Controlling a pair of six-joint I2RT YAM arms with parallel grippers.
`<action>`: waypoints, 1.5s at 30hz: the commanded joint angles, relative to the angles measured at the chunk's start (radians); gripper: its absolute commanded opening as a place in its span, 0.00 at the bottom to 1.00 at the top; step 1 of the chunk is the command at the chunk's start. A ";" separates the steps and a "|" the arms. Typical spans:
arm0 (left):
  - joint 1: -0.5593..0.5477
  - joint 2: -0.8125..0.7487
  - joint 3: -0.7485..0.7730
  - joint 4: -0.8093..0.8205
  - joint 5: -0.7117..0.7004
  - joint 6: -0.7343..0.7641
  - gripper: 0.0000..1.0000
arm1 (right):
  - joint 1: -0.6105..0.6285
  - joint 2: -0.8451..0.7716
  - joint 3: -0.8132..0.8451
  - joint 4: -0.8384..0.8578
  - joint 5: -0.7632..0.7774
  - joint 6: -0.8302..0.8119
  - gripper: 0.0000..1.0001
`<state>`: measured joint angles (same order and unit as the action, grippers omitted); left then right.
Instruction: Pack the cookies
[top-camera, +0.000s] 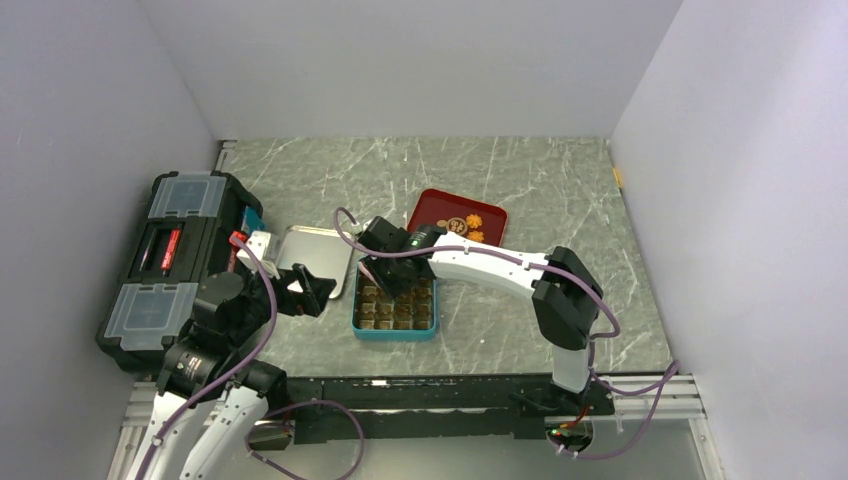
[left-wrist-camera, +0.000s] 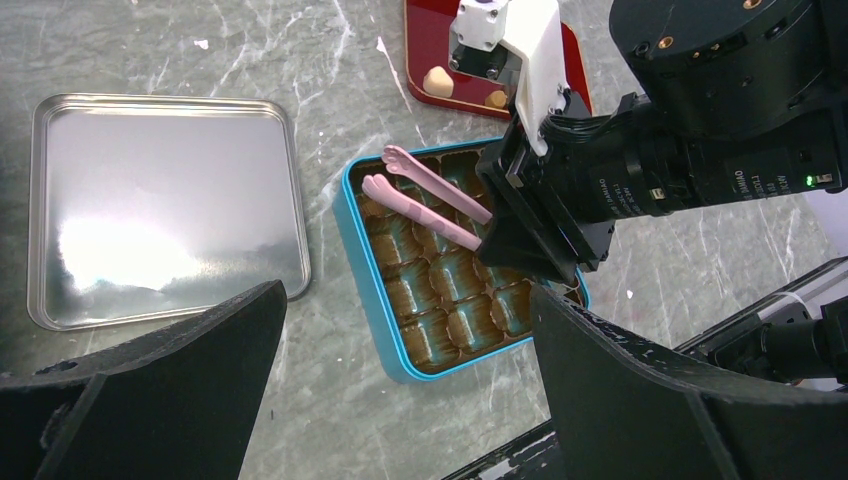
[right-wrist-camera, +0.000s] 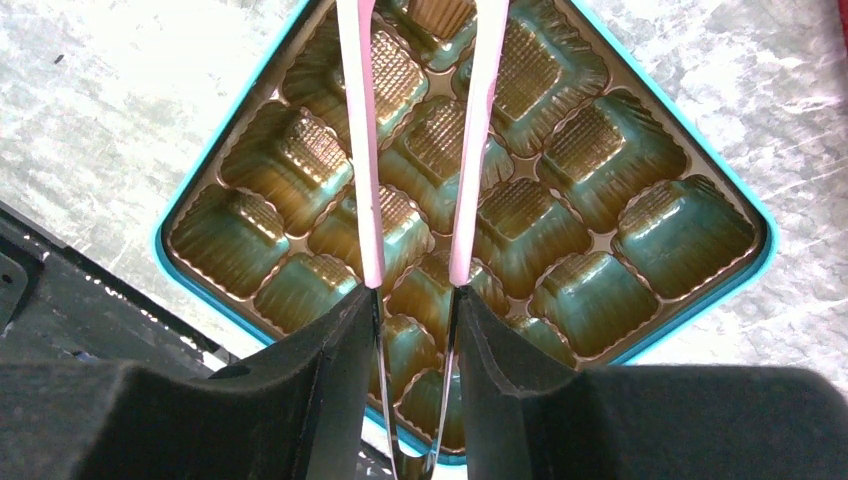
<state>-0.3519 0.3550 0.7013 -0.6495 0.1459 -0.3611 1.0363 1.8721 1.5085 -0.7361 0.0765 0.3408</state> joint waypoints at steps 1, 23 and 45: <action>0.005 -0.007 0.019 0.022 0.015 0.001 0.99 | -0.004 -0.033 0.049 0.022 0.023 0.013 0.36; 0.005 -0.006 0.018 0.024 0.016 -0.001 0.99 | -0.199 -0.214 -0.040 -0.047 0.058 -0.022 0.33; 0.024 0.002 0.018 0.028 0.043 0.004 0.99 | -0.409 -0.142 -0.088 -0.026 0.029 -0.034 0.40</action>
<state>-0.3355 0.3569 0.7013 -0.6495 0.1623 -0.3607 0.6468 1.7023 1.4029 -0.7830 0.1196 0.3134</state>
